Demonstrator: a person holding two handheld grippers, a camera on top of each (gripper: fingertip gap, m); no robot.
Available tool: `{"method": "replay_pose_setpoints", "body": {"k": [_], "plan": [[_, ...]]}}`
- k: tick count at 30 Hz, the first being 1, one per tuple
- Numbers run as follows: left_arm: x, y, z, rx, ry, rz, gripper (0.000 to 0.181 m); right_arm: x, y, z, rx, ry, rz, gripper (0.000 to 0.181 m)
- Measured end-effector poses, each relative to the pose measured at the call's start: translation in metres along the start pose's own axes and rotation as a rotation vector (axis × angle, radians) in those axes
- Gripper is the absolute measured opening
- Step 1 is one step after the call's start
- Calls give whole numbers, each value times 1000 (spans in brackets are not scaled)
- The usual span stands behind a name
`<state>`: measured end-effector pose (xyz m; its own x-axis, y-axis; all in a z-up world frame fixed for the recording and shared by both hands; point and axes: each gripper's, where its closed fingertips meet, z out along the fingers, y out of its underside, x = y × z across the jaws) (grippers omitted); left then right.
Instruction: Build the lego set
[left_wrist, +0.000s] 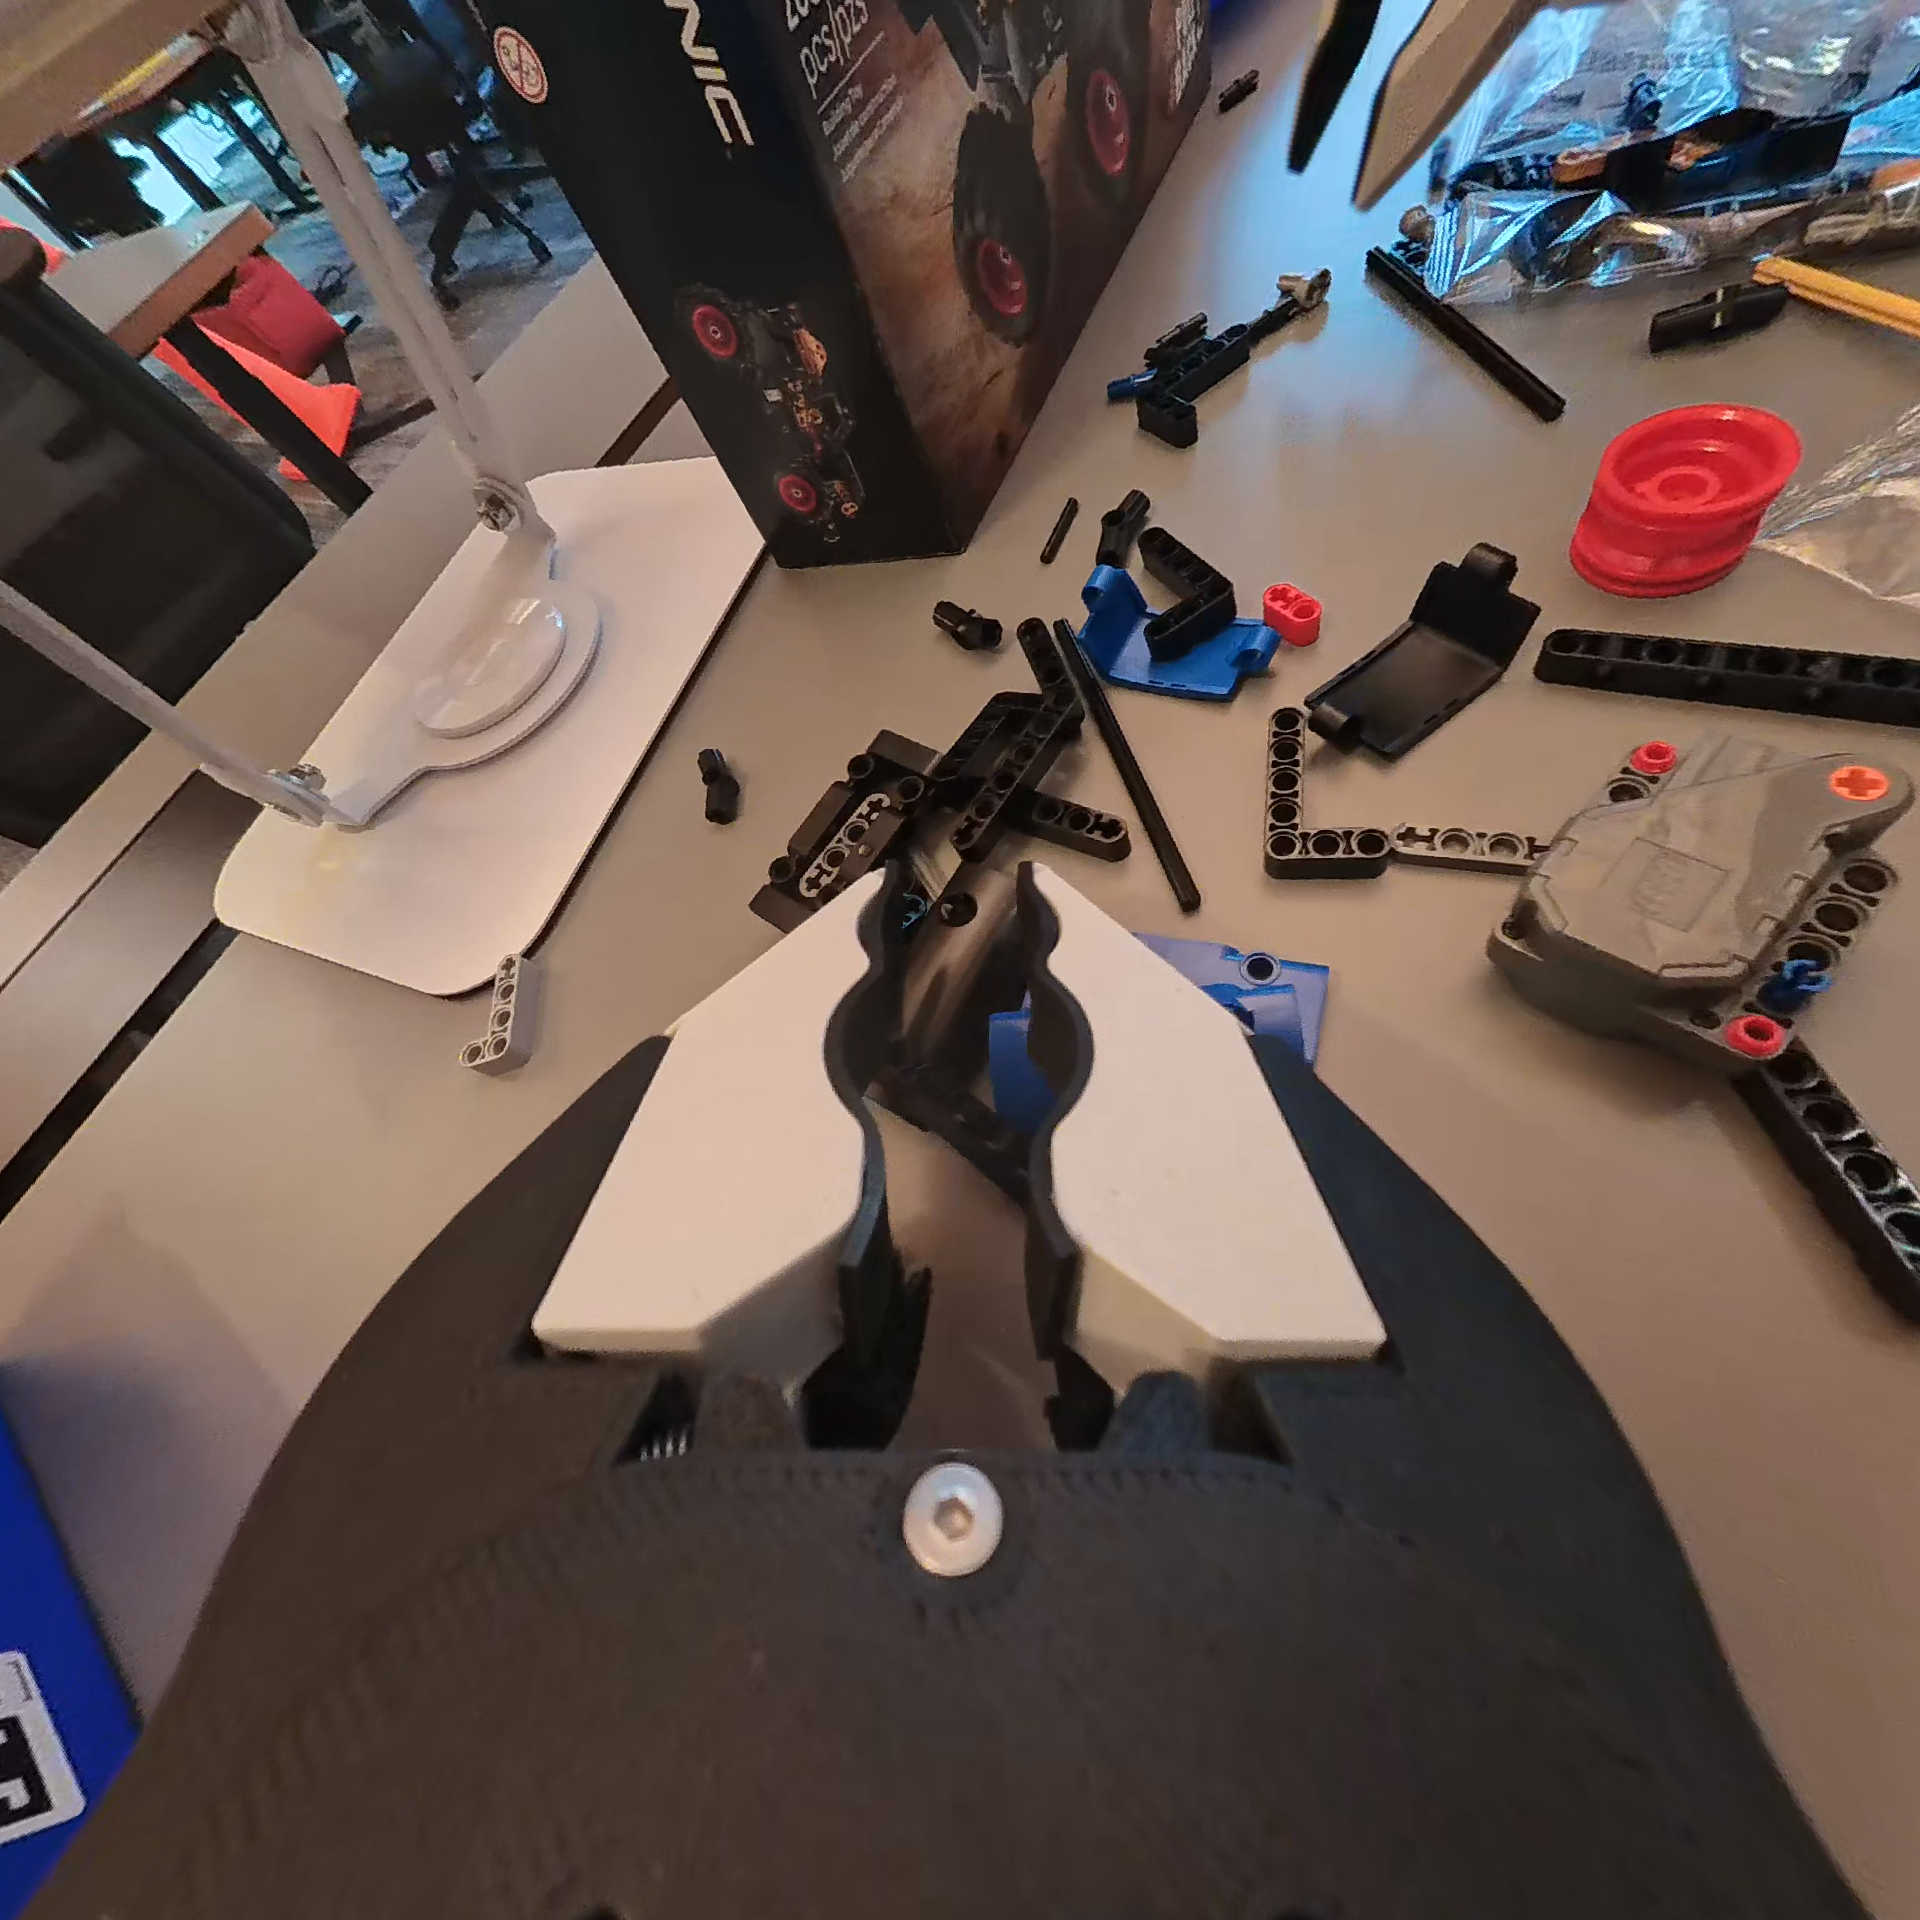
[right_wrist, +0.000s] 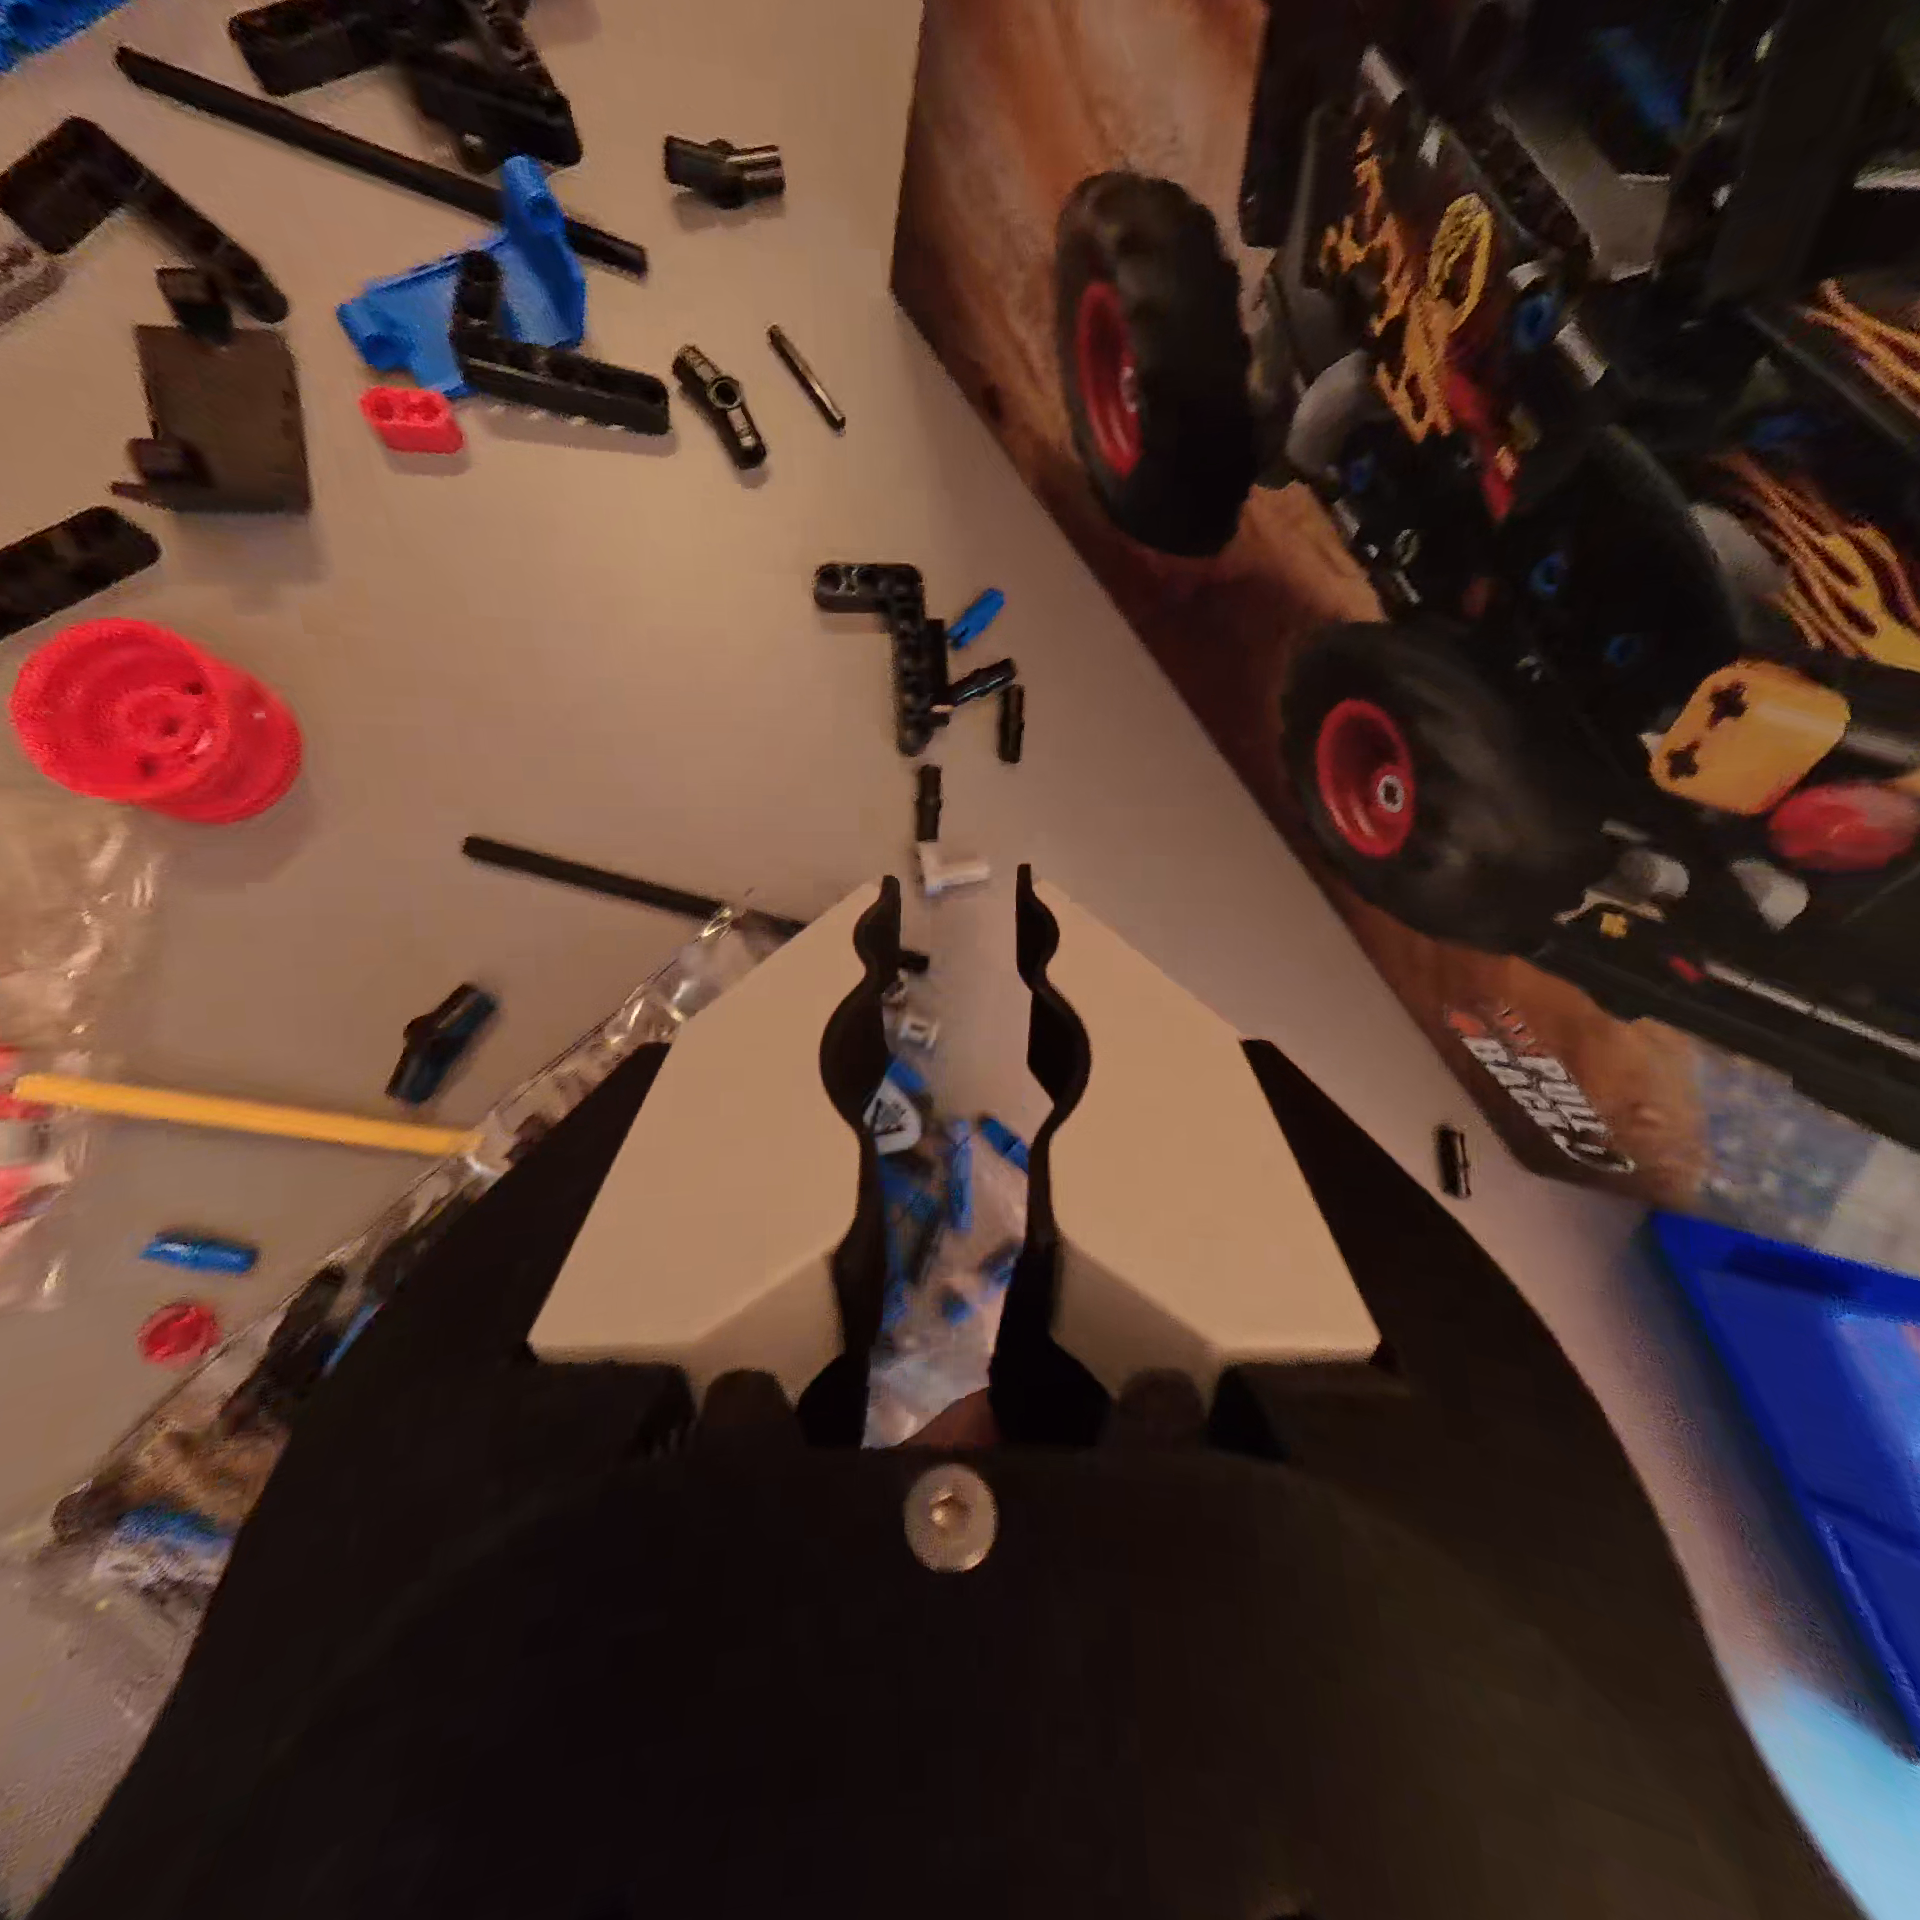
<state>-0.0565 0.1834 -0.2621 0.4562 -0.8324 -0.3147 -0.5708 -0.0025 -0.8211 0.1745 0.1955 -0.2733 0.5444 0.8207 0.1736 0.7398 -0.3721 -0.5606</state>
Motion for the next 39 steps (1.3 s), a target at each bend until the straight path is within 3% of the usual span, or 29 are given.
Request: {"method": "replay_pose_setpoints", "body": {"k": [4, 7, 10, 17, 24, 31, 39], "plan": [[-1, 1, -1, 0, -3, 2, 18, 5, 5, -4, -24, -54, 2, 20], [-1, 0, -1, 5, 1, -5, 18, 11, 31, -22, -114, -45, -2, 28], [-1, -1, 0, 7, 5, -6, 18, 8, 38, -36, -79, -86, 27, 32], [1, 1, 2, -8, -5, 23, 18, -8, 73, -34, -212, -151, -1, 29], [1, 2, 4, -19, -9, 30, 18, -10, 92, -47, -297, -155, -20, 27], [1, 3, 4, -23, -11, 34, 18, -4, 88, -62, -211, -139, 8, 26], [1, 4, 5, -30, -15, 42, 18, -10, 104, -64, -257, -115, 0, 37]]}}
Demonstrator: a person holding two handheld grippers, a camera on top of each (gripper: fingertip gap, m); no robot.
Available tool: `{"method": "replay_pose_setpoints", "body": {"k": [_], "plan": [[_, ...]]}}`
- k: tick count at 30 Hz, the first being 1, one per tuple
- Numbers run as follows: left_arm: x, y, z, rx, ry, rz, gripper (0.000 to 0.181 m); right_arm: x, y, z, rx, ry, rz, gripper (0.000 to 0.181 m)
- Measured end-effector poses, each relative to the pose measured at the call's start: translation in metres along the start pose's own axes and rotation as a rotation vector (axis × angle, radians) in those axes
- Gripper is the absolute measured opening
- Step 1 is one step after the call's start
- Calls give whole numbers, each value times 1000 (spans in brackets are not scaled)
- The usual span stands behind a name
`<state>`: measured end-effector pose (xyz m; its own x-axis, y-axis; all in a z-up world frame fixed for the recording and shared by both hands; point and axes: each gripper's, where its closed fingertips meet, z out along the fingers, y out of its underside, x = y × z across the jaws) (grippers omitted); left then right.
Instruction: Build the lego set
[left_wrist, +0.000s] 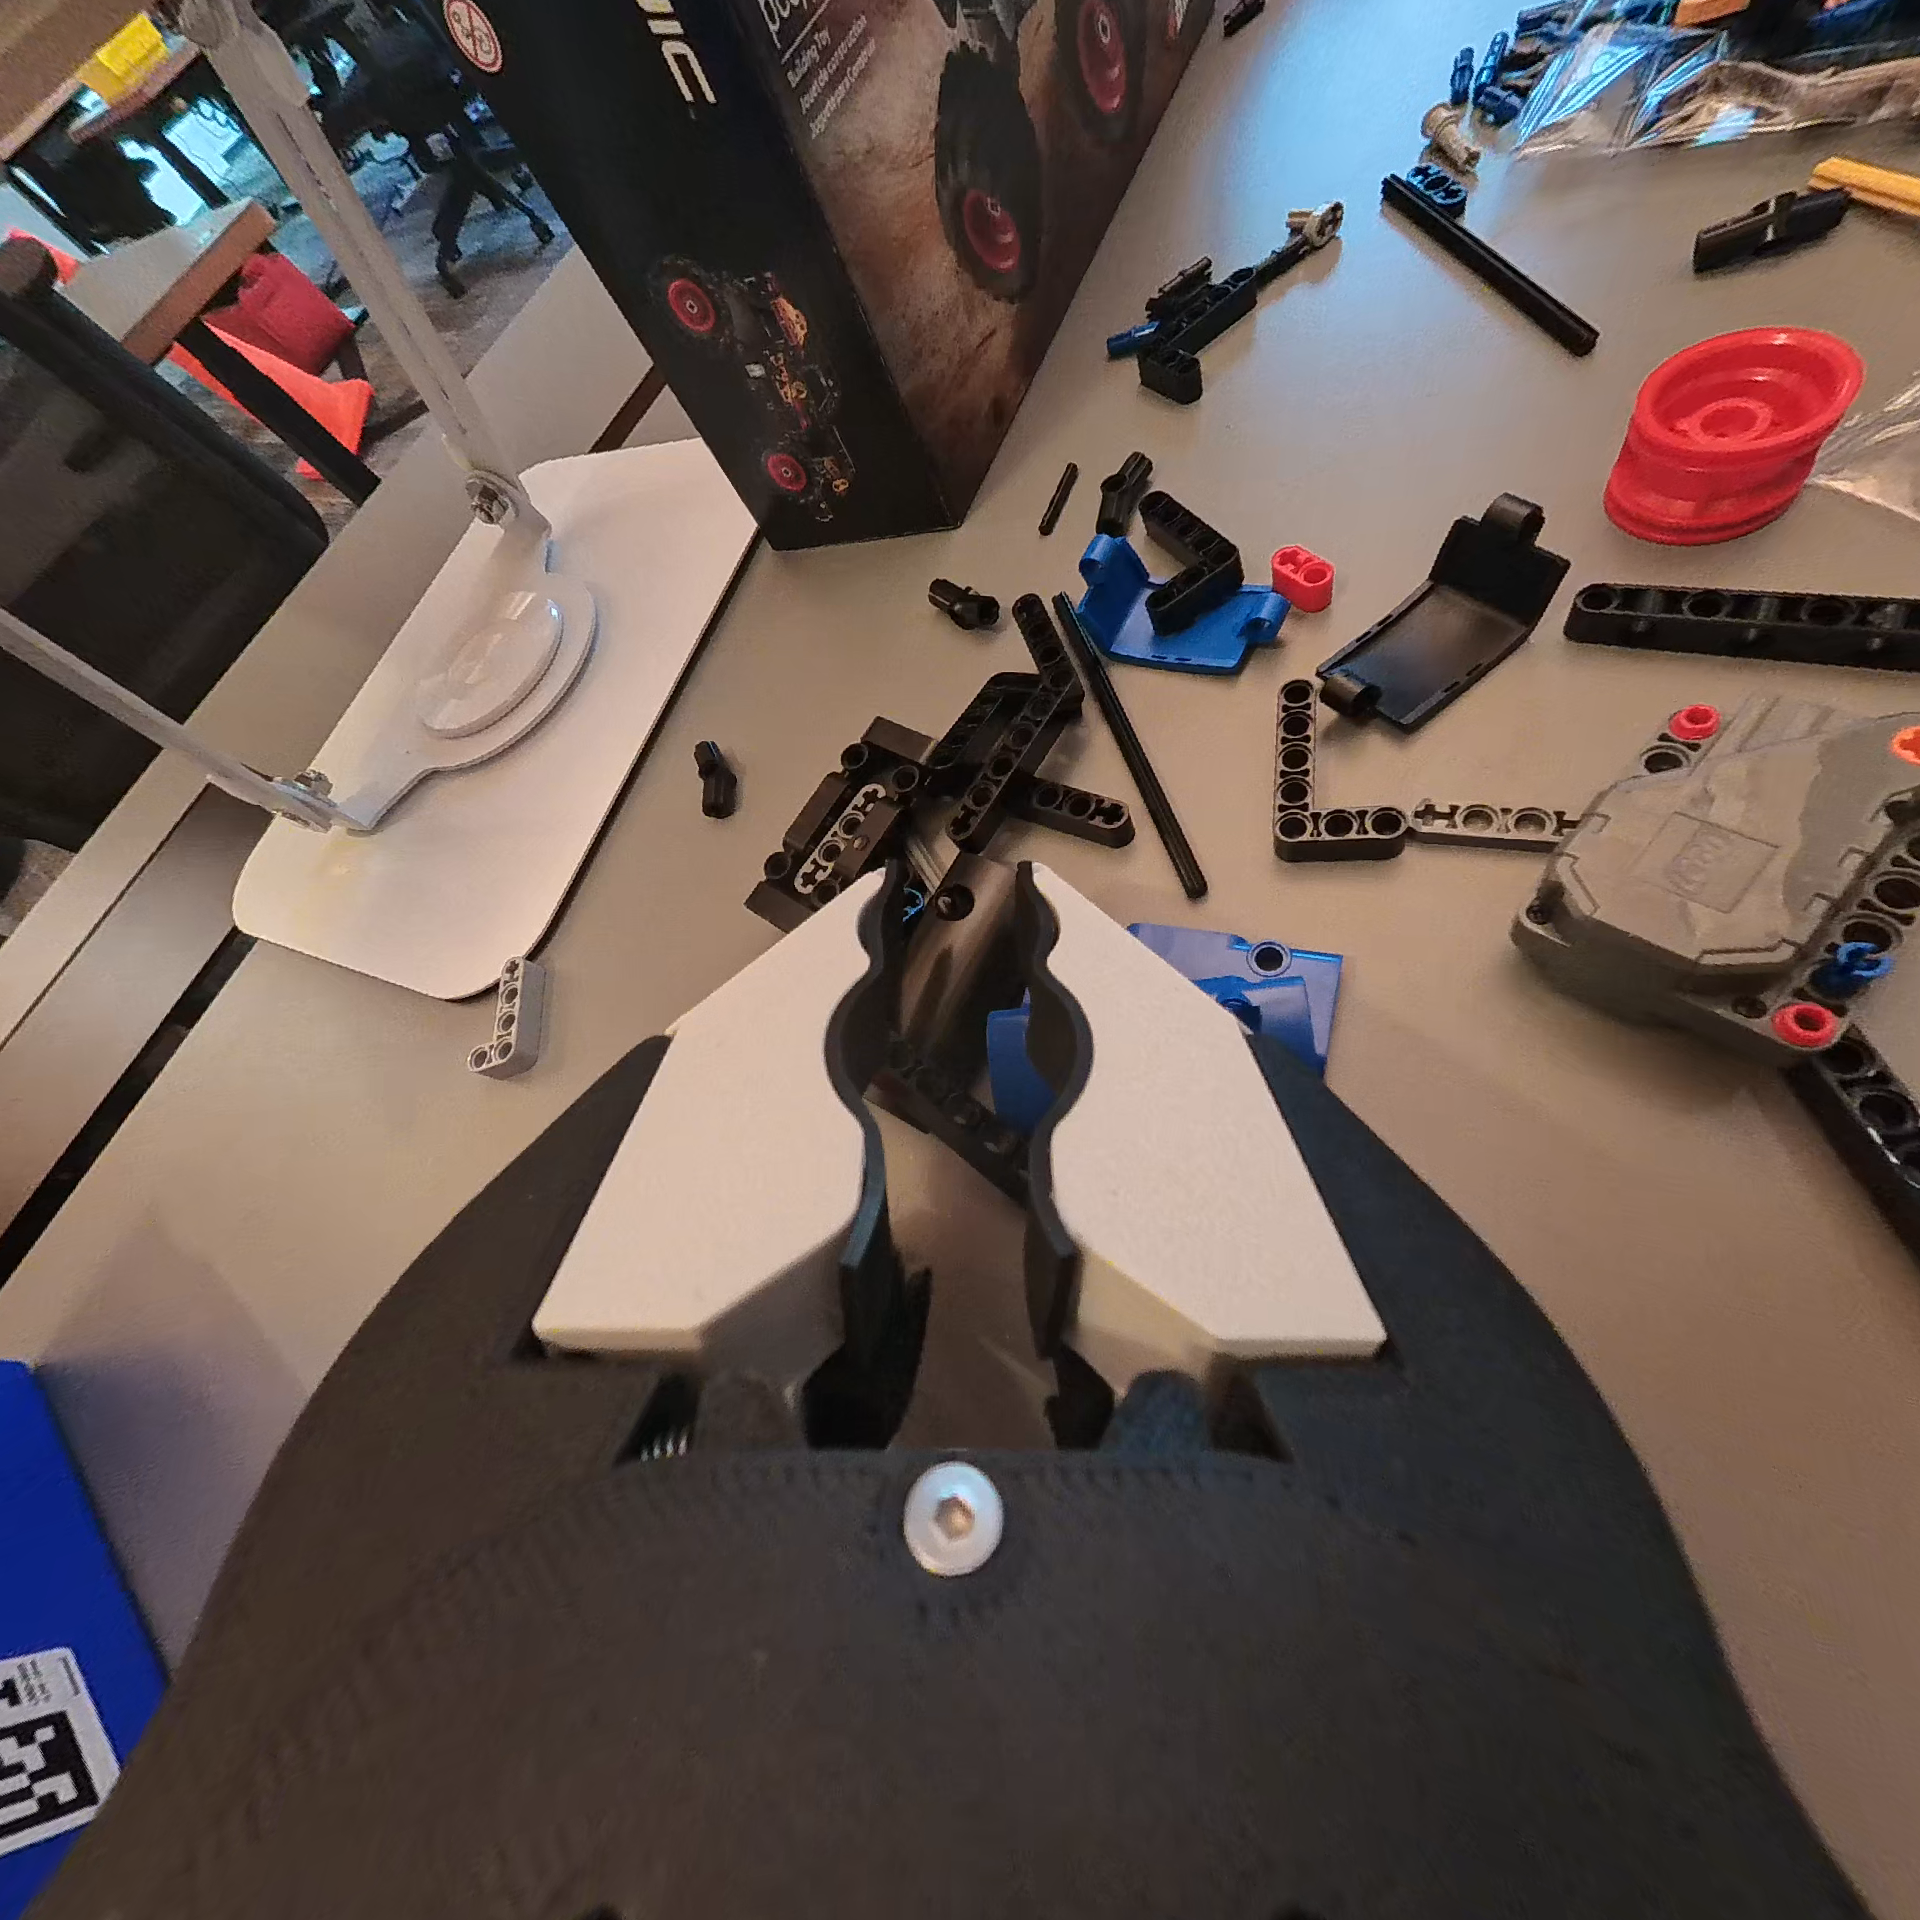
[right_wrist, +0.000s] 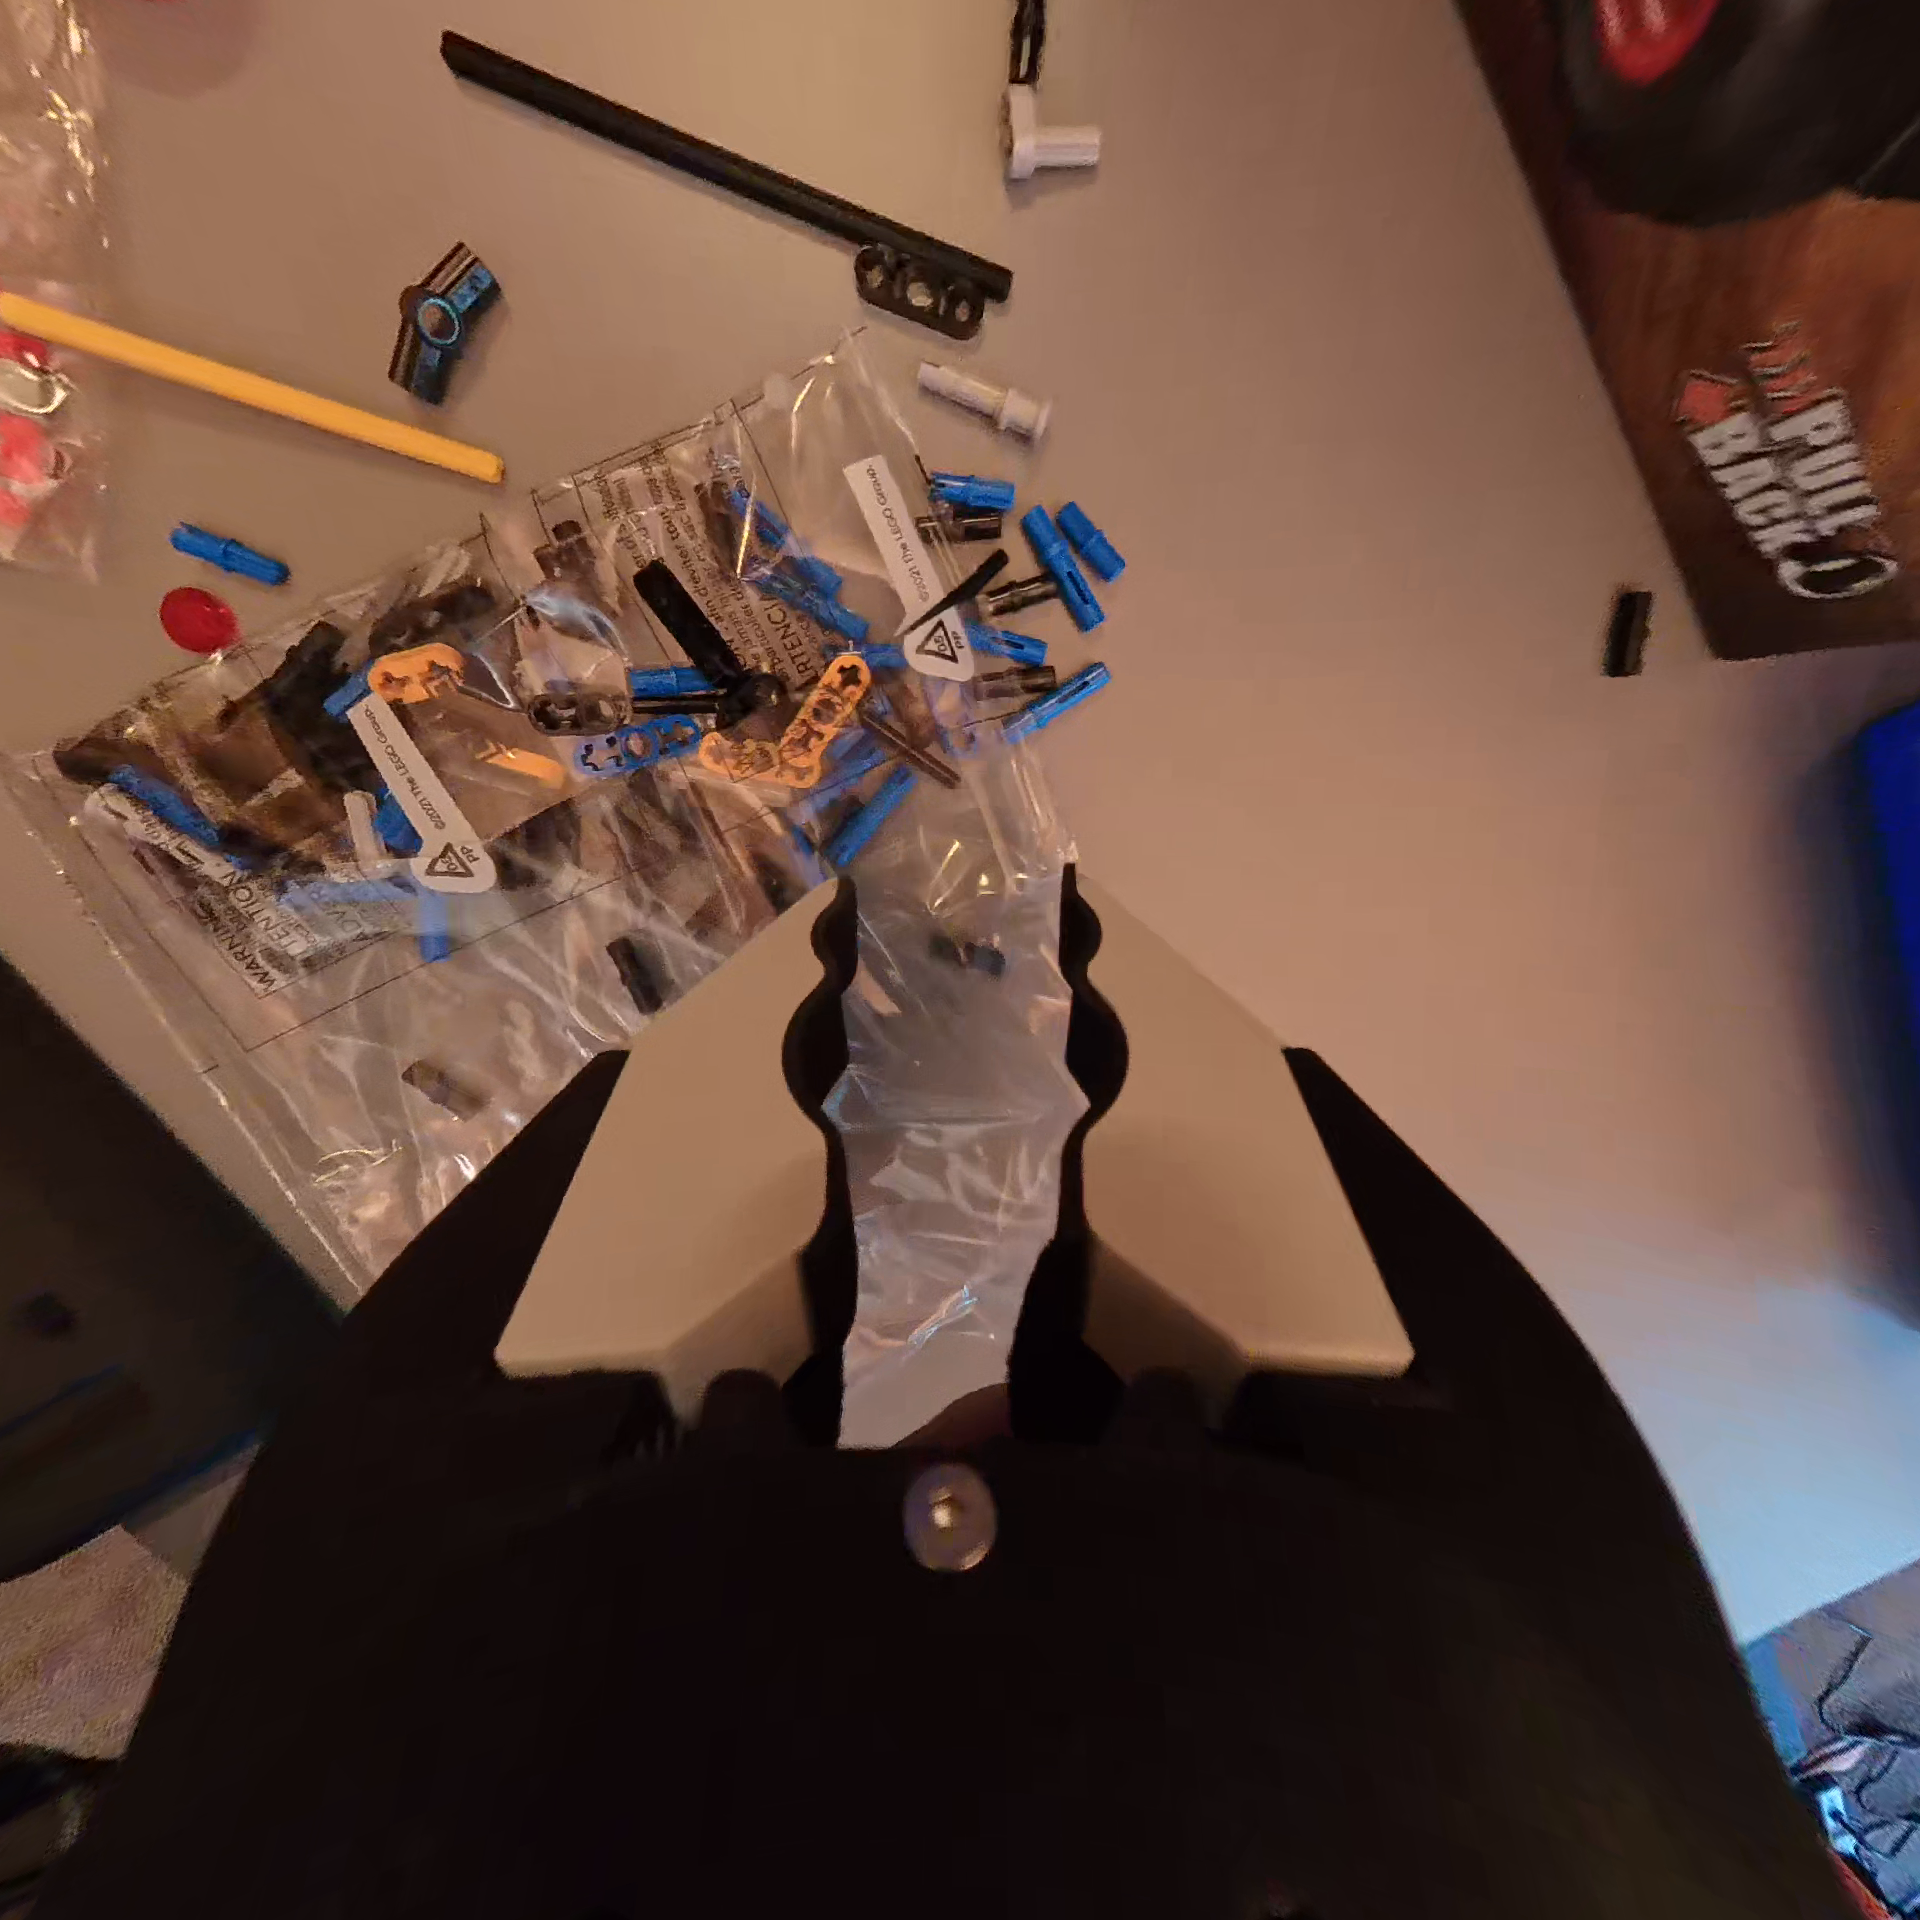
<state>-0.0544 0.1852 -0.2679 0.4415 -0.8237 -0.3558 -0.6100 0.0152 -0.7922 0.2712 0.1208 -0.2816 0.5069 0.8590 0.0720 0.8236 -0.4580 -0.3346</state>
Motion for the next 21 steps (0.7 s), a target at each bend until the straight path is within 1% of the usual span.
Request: {"method": "replay_pose_setpoints", "body": {"k": [3, 7, 8, 10, 14, 17, 18, 19, 21], "plan": [[0, 0, 0, -2, -2, 5, 18, -5, -4, -15, 69, 29, 28, 41], [1, 1, 1, -8, -5, 13, 18, -10, 15, -36, 61, 103, 101, 49], [1, 1, 1, -10, -5, 16, 18, -18, 14, -40, 89, 96, 110, 51], [2, 2, 1, -13, -5, 23, 18, -46, 10, -45, 148, 43, 91, 51], [3, 2, 2, -17, -4, 30, 18, -94, 26, -37, 105, -3, 66, 54], [3, 2, 2, -17, -7, 33, 18, -114, 37, -33, 94, -9, 74, 55], [3, 2, 2, -17, -9, 35, 18, -111, 41, -33, 94, 22, 85, 55], [3, 2, 2, -17, -11, 37, 18, -102, 44, -36, 108, 67, 119, 51], [3, 2, 2, -20, -11, 40, 18, -76, 42, -46, 185, 158, 224, 31]]}}
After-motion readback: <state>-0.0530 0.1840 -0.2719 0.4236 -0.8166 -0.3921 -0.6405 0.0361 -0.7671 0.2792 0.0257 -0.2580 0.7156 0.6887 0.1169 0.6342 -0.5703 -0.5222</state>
